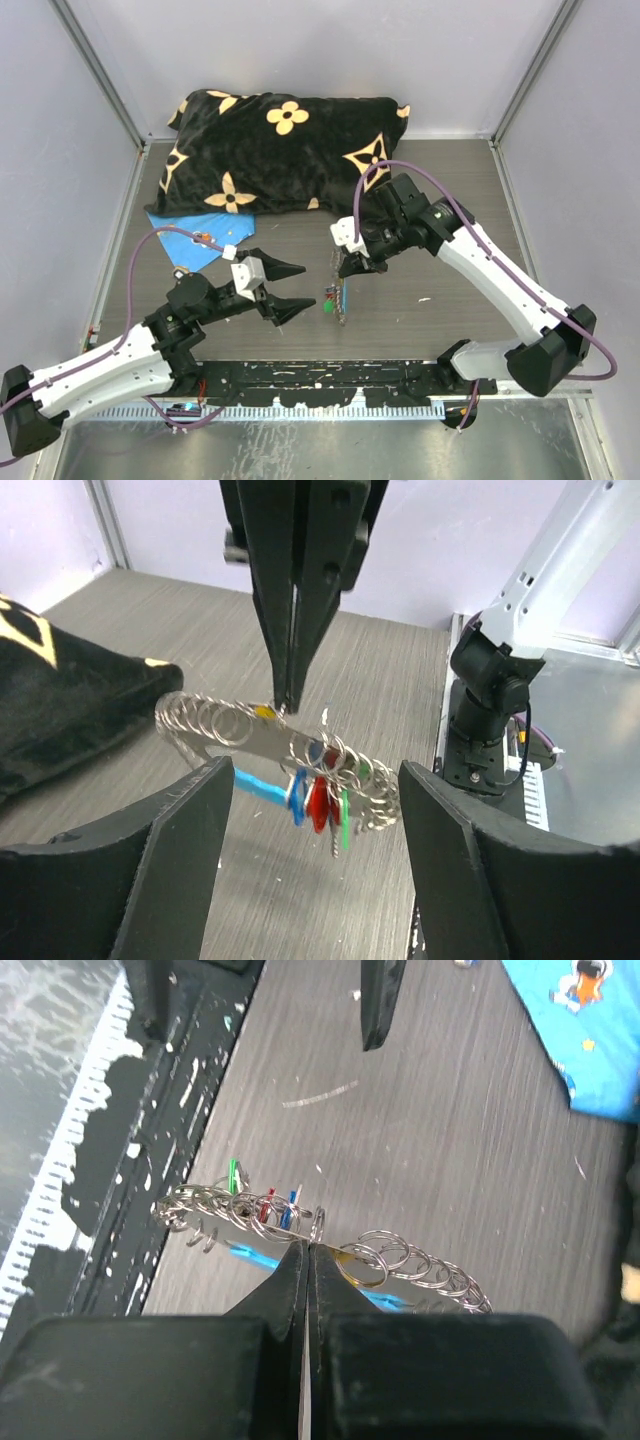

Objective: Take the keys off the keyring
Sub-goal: Remove the key from the keyring.

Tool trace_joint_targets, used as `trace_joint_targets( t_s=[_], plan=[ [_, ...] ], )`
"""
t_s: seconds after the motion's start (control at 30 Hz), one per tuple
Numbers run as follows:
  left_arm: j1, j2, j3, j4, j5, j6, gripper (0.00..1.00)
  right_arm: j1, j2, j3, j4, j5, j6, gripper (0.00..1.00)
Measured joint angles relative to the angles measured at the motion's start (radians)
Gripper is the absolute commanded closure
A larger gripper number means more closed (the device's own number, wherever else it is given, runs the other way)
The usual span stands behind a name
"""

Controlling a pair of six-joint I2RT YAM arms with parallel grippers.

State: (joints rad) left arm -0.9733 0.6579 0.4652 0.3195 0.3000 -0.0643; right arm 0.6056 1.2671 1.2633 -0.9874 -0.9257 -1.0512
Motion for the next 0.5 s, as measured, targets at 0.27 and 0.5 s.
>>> trace_joint_targets(
  t_s=[0.27,0.5],
  plan=[
    [0.000,0.193,-0.027,0.173,-0.032,-0.003,0.35,0.064,0.167,0.259,-0.260,0.232,-0.031,0.99],
    [0.000,0.328,-0.033,0.350,-0.031,0.027,0.50,0.093,0.239,0.344,-0.374,0.313,0.016,0.99]
  ],
)
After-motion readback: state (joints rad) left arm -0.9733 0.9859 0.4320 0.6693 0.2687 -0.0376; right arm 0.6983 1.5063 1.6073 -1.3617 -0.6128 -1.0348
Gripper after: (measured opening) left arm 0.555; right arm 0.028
